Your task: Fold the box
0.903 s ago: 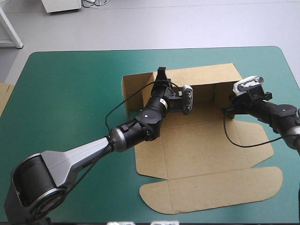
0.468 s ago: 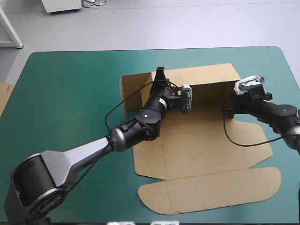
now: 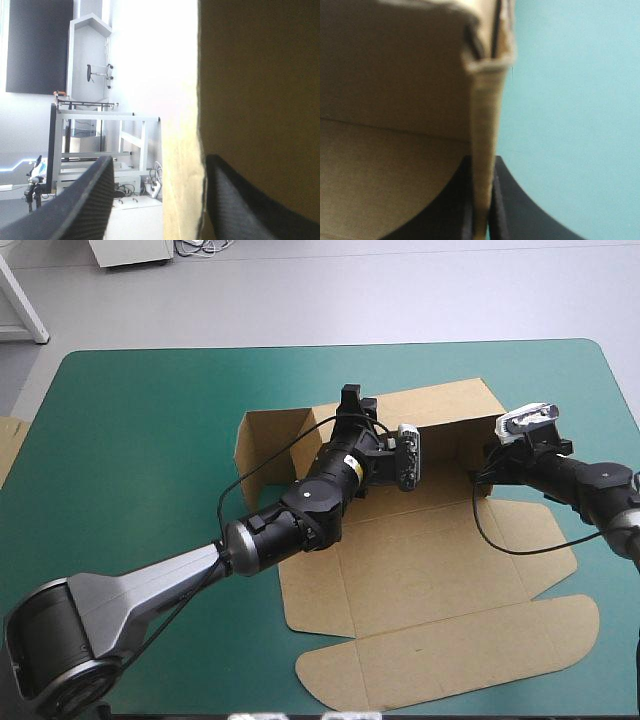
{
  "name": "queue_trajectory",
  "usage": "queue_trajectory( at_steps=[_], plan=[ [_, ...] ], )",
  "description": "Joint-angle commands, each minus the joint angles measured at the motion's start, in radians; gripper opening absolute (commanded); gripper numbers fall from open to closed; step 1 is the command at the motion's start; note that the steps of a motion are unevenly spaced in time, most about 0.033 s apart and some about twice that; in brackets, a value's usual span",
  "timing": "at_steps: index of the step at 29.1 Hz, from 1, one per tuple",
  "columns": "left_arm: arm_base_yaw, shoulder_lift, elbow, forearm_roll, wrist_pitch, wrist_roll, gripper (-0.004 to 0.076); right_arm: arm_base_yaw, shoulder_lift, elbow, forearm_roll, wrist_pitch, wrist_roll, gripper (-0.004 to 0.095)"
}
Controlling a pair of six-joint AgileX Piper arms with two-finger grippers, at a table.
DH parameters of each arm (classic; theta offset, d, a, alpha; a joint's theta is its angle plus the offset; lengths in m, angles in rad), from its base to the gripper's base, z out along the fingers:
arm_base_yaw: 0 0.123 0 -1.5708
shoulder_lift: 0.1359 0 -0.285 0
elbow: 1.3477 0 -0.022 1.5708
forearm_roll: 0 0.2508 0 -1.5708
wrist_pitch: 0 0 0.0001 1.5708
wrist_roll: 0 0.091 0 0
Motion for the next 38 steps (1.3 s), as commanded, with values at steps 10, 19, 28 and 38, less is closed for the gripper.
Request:
queue_trajectory(
  at_steps=[10,19,28,38],
  plan=[
    [-0.147,-0.156,-0.026,-0.473,0.051,0.296,0.0397,-0.002,-0.039,-0.024,0.01,0.005,0.014,-0.002],
    [0.144,-0.463,-0.026,-0.795,0.036,0.3,0.0384,-0.002,-0.039,-0.024,0.003,0.001,0.025,-0.002],
    [0.668,-0.627,-0.024,-1.026,0.105,0.411,0.0384,-0.002,-0.039,-0.024,0.003,-0.004,0.065,-0.002],
    [1.21,-0.693,0.243,-1.824,-0.005,0.788,0.0384,-0.002,-0.039,-0.026,-0.006,-0.004,0.124,-0.002]
  ],
)
